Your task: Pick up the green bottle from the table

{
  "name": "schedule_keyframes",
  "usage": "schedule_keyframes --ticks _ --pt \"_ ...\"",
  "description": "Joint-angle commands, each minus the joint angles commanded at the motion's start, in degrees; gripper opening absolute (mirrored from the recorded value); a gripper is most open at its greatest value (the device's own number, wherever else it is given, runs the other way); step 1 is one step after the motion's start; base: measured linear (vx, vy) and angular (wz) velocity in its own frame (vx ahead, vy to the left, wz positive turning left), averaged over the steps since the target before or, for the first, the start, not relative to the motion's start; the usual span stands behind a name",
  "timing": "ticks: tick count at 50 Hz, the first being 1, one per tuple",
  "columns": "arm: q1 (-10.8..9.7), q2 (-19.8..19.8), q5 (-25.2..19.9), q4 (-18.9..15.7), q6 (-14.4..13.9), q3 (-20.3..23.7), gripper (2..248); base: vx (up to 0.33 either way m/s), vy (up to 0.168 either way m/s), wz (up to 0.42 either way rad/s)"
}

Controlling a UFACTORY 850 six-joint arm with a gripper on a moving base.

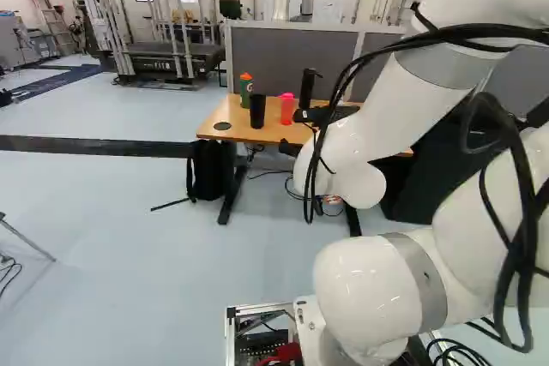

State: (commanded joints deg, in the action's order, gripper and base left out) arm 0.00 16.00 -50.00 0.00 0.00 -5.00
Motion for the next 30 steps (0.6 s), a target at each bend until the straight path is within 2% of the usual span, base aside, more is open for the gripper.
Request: schedule_keyframes --ticks 10,30 --pt "0.0 0.0 0.0 0.0 0.0 0.0 247 0.262 0.15 -0.057" --pt "0.0 0.0 0.0 0.0 0.0 0.0 247 0.223 0.188 -0.046"
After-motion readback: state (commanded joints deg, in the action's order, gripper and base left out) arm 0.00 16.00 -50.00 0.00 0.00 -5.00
